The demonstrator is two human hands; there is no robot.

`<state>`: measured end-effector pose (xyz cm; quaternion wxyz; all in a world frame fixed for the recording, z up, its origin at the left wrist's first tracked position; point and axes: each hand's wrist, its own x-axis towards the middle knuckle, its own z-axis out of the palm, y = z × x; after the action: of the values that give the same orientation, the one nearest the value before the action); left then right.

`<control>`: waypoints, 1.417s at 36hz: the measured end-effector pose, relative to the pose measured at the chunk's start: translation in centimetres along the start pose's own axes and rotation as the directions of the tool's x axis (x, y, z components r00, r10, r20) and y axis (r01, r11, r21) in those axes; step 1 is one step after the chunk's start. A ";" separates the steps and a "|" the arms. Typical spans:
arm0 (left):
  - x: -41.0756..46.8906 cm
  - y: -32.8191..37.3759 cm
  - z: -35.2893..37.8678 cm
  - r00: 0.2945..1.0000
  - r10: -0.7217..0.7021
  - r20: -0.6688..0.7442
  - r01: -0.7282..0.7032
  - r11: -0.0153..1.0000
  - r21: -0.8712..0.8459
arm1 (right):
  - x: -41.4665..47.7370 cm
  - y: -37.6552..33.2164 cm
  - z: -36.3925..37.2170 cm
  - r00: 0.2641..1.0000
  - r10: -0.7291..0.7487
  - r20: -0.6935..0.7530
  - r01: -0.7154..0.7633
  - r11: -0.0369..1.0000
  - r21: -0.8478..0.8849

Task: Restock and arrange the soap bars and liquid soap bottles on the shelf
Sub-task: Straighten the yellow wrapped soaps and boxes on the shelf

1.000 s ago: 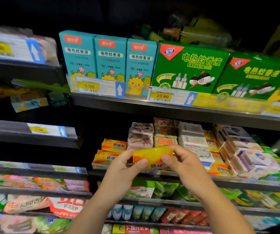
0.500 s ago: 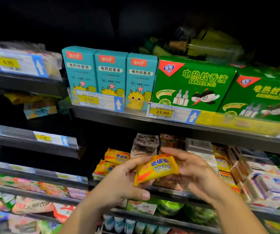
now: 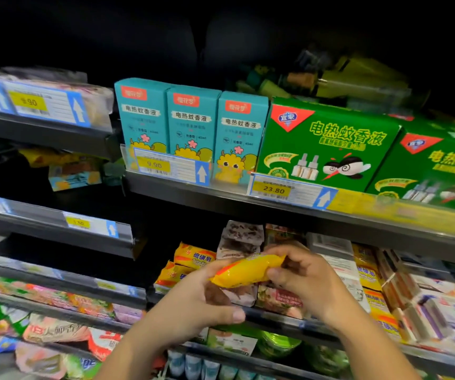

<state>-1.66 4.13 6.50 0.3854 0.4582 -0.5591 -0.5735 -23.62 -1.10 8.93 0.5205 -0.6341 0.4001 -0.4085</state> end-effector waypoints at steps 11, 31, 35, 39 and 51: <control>-0.8 -1.7 -0.9 0.962 0.225 -0.155 -0.185 0.954 0.238 | -1.8 -0.3 3.1 0.981 -0.170 -0.088 0.149 0.966 -0.211; -2.2 -1.1 -1.1 0.886 0.349 -0.304 -0.288 0.930 0.228 | -3.4 3.5 7.4 0.995 0.083 -0.051 -0.091 0.984 -0.156; -2.2 -1.5 -2.2 0.888 0.344 -0.306 -0.269 0.927 0.262 | -3.4 2.2 5.3 0.994 0.015 -0.104 -0.013 1.000 0.021; -2.2 -1.4 -1.9 0.934 0.260 -0.246 -0.188 0.941 0.280 | -2.7 0.6 4.4 0.982 -0.082 -0.170 0.090 0.995 0.040; -0.2 -1.1 -1.4 0.930 0.126 -0.345 -0.181 0.975 -0.129 | -0.9 -1.7 4.0 0.981 -0.017 -0.196 0.014 1.000 -0.014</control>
<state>-0.17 4.05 5.53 0.5539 0.4715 -0.4721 -0.4980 -20.04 1.33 10.00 0.4715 -0.5971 0.4469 -0.4705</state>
